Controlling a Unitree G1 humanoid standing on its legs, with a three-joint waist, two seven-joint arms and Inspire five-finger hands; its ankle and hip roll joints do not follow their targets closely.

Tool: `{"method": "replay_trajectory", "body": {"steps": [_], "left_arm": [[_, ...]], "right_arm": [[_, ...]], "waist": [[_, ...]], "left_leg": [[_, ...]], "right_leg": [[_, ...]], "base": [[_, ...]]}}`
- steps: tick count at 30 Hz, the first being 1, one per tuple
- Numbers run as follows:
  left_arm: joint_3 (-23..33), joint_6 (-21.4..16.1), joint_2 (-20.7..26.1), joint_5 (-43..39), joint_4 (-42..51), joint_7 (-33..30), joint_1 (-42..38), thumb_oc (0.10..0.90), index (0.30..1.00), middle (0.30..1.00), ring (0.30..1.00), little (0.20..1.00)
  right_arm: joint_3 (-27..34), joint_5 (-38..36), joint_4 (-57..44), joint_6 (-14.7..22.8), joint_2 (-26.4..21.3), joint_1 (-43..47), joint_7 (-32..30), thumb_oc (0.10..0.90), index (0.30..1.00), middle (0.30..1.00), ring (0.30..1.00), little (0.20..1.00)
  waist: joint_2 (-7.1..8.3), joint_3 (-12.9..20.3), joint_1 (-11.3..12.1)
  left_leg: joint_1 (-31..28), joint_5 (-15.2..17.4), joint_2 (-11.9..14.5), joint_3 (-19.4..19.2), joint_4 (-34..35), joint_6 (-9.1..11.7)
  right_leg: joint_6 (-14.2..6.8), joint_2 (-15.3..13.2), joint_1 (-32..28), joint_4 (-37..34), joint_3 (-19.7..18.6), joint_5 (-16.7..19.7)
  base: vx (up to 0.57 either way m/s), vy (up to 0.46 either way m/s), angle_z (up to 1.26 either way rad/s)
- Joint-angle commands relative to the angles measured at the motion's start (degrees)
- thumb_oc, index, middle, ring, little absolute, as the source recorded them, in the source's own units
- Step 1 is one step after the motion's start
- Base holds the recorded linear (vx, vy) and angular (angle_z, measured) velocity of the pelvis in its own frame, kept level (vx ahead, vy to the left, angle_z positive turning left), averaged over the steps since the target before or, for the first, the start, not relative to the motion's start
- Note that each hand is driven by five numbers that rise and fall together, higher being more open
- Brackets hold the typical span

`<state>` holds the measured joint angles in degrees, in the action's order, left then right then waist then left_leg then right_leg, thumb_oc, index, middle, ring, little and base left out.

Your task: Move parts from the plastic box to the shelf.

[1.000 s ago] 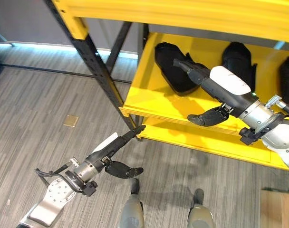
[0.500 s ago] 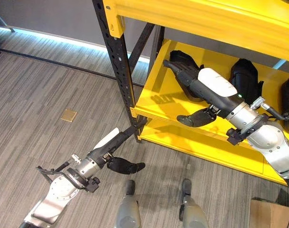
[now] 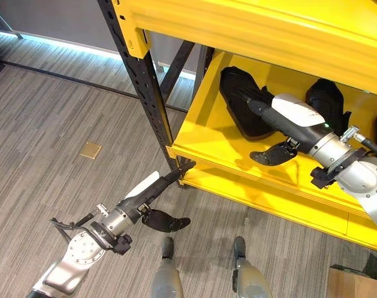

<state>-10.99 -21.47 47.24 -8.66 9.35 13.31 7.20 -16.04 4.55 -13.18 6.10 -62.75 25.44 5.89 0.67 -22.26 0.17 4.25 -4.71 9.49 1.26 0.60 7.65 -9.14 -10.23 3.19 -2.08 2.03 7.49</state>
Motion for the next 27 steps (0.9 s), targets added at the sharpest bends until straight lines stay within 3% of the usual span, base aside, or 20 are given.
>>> {"method": "replay_trajectory", "body": {"steps": [1,5,19,27], "left_arm": [[1.4,-4.3,1.5,-3.9,6.3,0.0,0.7,0.9,1.0,1.0,1.0,1.0],[1.7,-3.5,2.2,-5.3,5.7,-0.7,0.6,0.9,1.0,1.0,1.0,1.0],[1.8,-2.1,4.4,-5.4,5.3,0.3,-5.4,0.9,1.0,1.0,1.0,1.0],[0.7,-1.5,4.5,-4.8,4.2,-0.6,-7.6,0.9,1.0,1.0,1.0,1.0]], "right_arm": [[5.1,0.7,-1.7,1.2,-2.5,4.0,-3.9,0.9,1.0,1.0,1.0,1.0],[4.4,1.6,1.1,2.7,-2.5,5.8,-6.1,0.9,1.0,1.0,1.0,1.0],[-2.6,-2.8,7.6,-1.8,-1.3,17.0,-5.7,0.9,1.0,1.0,1.0,1.0],[-6.2,-1.3,9.1,-4.3,0.4,21.7,-4.6,0.9,1.0,1.0,1.0,1.0]], "waist": [[0.45,4.4,0.0],[0.6,3.6,0.2],[-0.41,-2.2,1.8],[-1.08,-4.3,2.2]], "left_leg": [[-4.0,7.3,0.4,-7.2,-2.5,-4.6],[-3.1,7.4,0.7,-7.0,-3.2,-4.5],[3.2,6.8,1.0,-5.3,-6.1,-3.7],[6.2,6.4,1.1,-4.2,-7.4,-3.5]], "right_leg": [[-2.1,-2.1,3.3,6.3,1.3,-4.5],[-2.0,-1.9,4.1,7.0,0.8,-5.0],[-0.6,-1.3,8.3,10.2,0.7,-7.2],[0.3,-0.8,10.5,11.6,0.5,-8.1]], "base": [[0.06,-0.068,-0.02],[0.02,-0.128,-0.01],[-0.03,-0.086,0.02],[-0.02,-0.039,0.02]]}}
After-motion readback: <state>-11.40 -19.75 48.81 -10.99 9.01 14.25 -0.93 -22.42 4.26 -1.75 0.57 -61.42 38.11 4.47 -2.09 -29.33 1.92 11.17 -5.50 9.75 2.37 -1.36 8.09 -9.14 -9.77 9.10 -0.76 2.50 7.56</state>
